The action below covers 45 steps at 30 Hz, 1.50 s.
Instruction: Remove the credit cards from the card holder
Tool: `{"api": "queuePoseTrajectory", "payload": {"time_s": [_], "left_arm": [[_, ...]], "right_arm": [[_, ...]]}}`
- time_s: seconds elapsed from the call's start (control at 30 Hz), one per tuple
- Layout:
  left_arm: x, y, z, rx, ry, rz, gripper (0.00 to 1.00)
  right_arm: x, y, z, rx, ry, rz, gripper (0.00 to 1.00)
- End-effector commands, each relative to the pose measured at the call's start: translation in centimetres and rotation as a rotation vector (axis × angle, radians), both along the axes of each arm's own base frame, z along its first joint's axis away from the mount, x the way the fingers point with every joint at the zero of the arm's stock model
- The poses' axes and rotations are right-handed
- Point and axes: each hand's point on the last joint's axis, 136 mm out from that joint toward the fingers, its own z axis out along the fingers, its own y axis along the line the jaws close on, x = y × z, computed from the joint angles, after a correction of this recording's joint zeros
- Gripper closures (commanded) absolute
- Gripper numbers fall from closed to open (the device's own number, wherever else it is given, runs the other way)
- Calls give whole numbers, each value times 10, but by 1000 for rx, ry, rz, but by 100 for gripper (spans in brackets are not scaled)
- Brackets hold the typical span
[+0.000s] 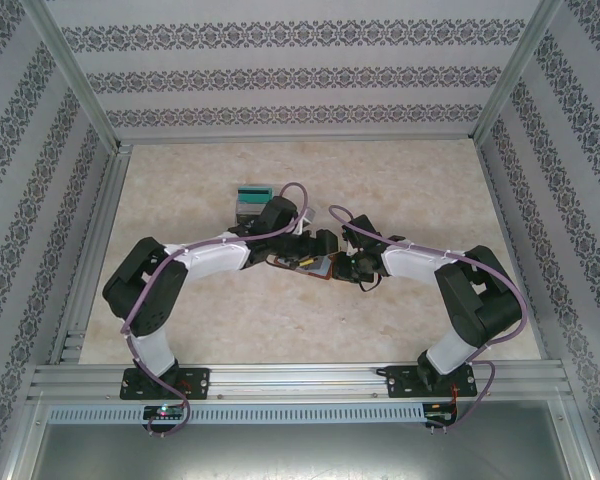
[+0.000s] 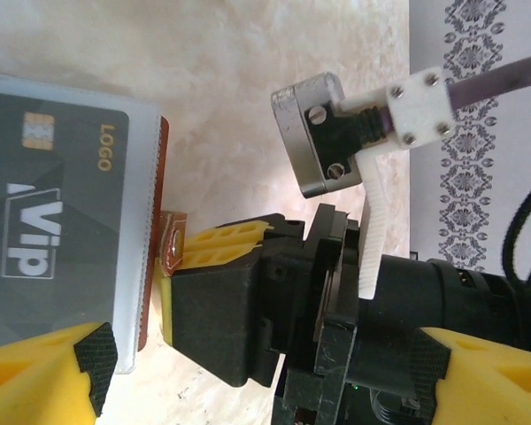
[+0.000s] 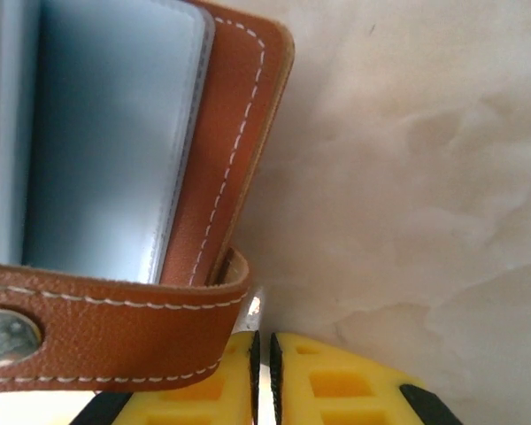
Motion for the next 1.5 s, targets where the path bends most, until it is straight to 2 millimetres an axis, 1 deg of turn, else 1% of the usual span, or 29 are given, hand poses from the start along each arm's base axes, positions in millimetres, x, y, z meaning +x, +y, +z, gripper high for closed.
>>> {"api": "queuePoseTrajectory", "payload": {"time_s": [0.0, 0.13, 0.27, 0.33, 0.5, 0.63, 0.7, 0.77, 0.87, 0.93, 1.07, 1.13, 1.23, 1.3, 1.37, 1.47], "left_arm": [[1, -12, 8, -39, -11, -14, 13], [4, -4, 11, -8, -33, 11, 13], [13, 13, 16, 9, -54, 62, 13], [18, 23, 16, 19, -58, 92, 13], [27, 46, -3, 86, -32, 150, 17], [31, 61, -16, 103, 1, 198, 21], [32, 66, -21, 129, 7, 212, 21], [33, 69, -23, 136, 8, 219, 22], [33, 69, -28, 142, 19, 216, 22], [33, 68, -31, 140, 29, 217, 28], [35, 63, -33, 121, 40, 209, 33], [36, 61, -33, 118, 43, 204, 34], [37, 57, -35, 113, 51, 194, 37], [37, 54, -37, 107, 59, 187, 42], [39, 52, -40, 104, 64, 184, 46], [39, 48, -45, 105, 75, 175, 59]], "right_arm": [[-10, -5, -9, -18, 25, -3, 83], [-10, -14, -3, -23, 9, -28, 81], [-5, -21, 12, -23, -35, -55, 80], [-2, -20, 21, -14, -57, -52, 80], [8, -5, 45, 17, -96, -26, 81], [17, 14, 64, 31, -129, 16, 81], [20, 25, 70, 35, -137, 42, 81], [21, 35, 72, 29, -139, 67, 81], [22, 42, 61, 23, -106, 76, 82], [23, 41, 50, 9, -78, 74, 83], [24, 30, 33, -22, -52, 50, 84], [23, 24, 26, -27, -40, 40, 85], [21, 20, 14, -36, -15, 41, 85], [21, 19, 7, -39, -1, 43, 86], [22, 19, 2, -44, 3, 44, 85], [22, 19, -3, -50, 12, 45, 86]]}}
